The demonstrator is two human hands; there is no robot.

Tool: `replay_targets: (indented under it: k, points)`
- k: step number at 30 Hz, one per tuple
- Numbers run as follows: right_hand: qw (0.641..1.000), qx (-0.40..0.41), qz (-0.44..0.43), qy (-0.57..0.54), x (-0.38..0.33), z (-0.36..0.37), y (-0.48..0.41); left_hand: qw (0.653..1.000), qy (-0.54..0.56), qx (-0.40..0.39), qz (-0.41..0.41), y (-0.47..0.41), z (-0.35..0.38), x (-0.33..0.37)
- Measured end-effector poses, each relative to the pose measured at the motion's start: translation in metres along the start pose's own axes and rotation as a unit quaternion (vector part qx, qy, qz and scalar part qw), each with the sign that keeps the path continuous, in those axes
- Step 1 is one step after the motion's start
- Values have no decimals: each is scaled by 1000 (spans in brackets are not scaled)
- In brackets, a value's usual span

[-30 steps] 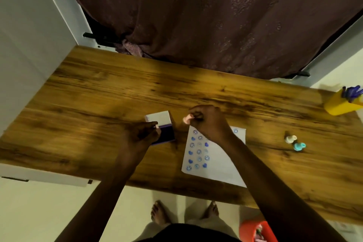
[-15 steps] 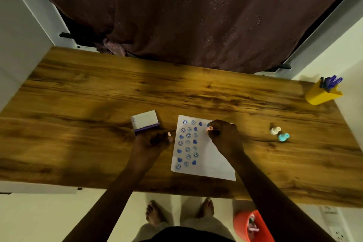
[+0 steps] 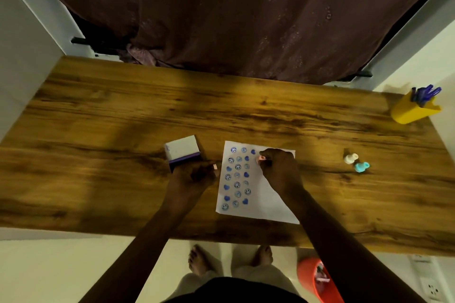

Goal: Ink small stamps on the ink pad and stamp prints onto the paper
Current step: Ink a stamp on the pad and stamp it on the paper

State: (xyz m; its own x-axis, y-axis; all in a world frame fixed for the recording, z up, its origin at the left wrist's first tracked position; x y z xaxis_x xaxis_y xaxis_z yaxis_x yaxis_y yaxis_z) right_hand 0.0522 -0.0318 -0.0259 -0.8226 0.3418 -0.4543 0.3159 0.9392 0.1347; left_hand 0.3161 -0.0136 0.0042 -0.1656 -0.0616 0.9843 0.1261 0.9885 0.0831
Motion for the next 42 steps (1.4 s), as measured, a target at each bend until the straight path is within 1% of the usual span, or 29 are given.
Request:
replay_targets:
  k: [3,9,14,16,18,20,21,23,24,26,31,35,42]
  points:
    - [1000,-2,-10,12,-2,0,-2,1000,-3,-14,1,-1,4,2]
    - [1000,-3,-2,13,-4,-3,0,1000,-12,-16,-12,-3,10,7]
    - [999,-40,-11,14,-7,-12,-8,1000,-19,-9,-8,-6,15,16]
    - [999,-39,-5,-4,-4,-23,-11,1000,-18,-9,-14,-8,18,17]
    - [999,-4,11,-44,1,-47,-10,1000,-18,-13,-22,-9,22,18]
    - [987,31,50,-152,12,-73,-3,999,-8,-24,-26,-11,30,18]
    - [971,34,70,-225,18,-82,2,999,-2,-30,-27,-12,35,19]
    - [929,8,97,-358,26,-90,16,999,2,-43,-27,-12,47,21]
    - [909,-11,101,-405,28,-92,23,998,4,-52,-28,-12,55,23]
    - [883,-52,99,-456,28,-92,38,997,30,-66,-35,-11,69,24]
    - [879,-81,78,-464,34,-93,63,989,77,-117,-41,-8,107,32]
    - [881,-84,52,-463,40,-100,70,982,74,-170,-24,-7,134,45]
    - [879,-70,72,-467,67,-107,71,976,64,-208,9,-9,168,55]
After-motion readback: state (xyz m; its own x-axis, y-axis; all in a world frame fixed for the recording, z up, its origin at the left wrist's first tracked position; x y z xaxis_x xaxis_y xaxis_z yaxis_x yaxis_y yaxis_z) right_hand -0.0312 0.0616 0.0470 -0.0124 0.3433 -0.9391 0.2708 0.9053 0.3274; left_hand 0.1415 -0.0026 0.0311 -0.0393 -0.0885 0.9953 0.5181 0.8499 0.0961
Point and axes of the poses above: each hand's wrist, its own y-axis away from the middle knuckle, its own z-axis out of the palm, x = y × z, the point moved 9 cm from there along -y, towards the middle knuckle, and after that the axes turned 6 degrees about z, right-handed, at the moved point
